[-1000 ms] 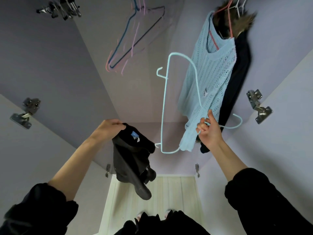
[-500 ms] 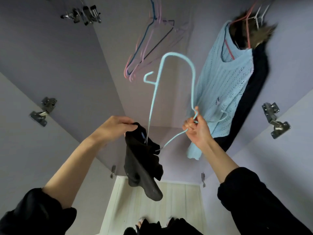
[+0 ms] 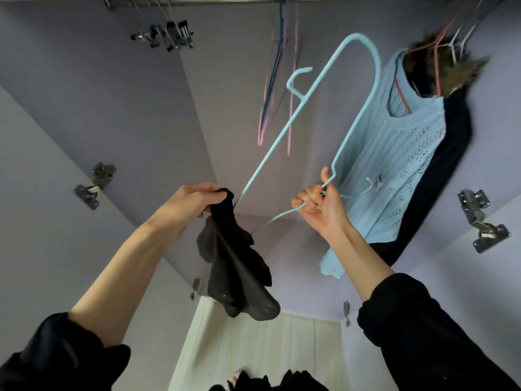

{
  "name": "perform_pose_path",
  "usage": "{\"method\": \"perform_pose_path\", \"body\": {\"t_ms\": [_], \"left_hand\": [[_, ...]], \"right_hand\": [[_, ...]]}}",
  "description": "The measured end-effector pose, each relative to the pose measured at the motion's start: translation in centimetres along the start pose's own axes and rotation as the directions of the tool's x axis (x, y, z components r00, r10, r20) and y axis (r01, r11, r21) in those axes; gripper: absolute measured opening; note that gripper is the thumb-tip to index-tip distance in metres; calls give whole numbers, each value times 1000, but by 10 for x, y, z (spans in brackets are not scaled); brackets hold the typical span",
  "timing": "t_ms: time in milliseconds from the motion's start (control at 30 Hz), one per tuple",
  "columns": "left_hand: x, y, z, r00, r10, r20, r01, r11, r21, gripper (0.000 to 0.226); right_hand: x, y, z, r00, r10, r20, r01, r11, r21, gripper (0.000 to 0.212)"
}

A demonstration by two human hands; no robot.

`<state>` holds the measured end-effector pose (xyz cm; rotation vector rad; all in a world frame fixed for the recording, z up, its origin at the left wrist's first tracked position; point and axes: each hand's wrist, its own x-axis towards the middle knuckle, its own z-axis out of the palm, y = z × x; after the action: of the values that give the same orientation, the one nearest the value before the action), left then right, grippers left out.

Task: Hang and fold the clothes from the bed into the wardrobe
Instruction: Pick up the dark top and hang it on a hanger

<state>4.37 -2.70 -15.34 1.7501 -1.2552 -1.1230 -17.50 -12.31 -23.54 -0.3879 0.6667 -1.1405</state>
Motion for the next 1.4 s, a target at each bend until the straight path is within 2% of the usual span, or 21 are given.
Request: {"method": "perform_pose_path", "body": {"t_ms": [167,267,333,400,500,600,667,733,833,933,1033,1100,1167,1233,1333,1400], "left_hand": [[-5,16,-5,986,139,95,-132,989,-71,9],[-5,24,-11,983,150,102,-134,980,-147,8],[-5,20,-16,993,108,51,-100,985,-140,14],[-6,9,-25,999,32,-25,-35,991,-126,20],[-2,-13,-41,980,-82,-181,62,992,-113,21],[2,-23,-42,957,-100,-271,93,995,-37,23],[5,-24,-38,953,-97,-287,93,995,-25,22],[8,-21,-39,955,-101,-277,75,992,-103,19],[14,-15,-49,964,-111,-242,33,952,-304,19],[15,-11,-59,966,-119,-230,31,936,-351,11],[13,-11,-57,944,-81,-319,9,976,-219,17],[9,-10,-52,923,-4,-386,-20,998,-59,20],[7,-10,-47,923,100,-373,-44,987,155,17],[5,-8,-41,933,135,-332,-13,939,343,15],[5,-11,-33,941,155,-299,10,874,485,17],[3,-16,-29,942,178,-286,-1,850,526,18]], "right_hand": [[1,28,-4,993,108,-43,-107,994,21,71],[4,43,2,989,112,-99,-120,990,-75,63],[8,39,7,983,59,-173,-85,986,-147,46],[11,25,7,973,-10,-232,-37,979,-201,38],[14,0,-1,963,-94,-253,27,967,-254,37],[10,-19,0,955,-178,-238,96,943,-320,39],[4,-27,7,943,-264,-203,143,871,-469,44],[-2,-31,13,930,-340,-137,179,747,-640,47],[-9,-33,13,935,-348,-62,159,571,-805,48],[-13,-37,12,941,-338,-2,145,409,-901,52],[-18,-40,20,945,-319,67,121,154,-981,52],[-22,-42,29,955,-277,106,99,-38,-994,52],[-24,-44,45,962,-222,157,123,-161,-979,49],[-26,-46,66,970,-127,209,187,-170,-968,44],[-32,-47,94,952,111,287,301,-140,-943,43],[-31,-49,102,924,231,306,343,-143,-928,22]]}}
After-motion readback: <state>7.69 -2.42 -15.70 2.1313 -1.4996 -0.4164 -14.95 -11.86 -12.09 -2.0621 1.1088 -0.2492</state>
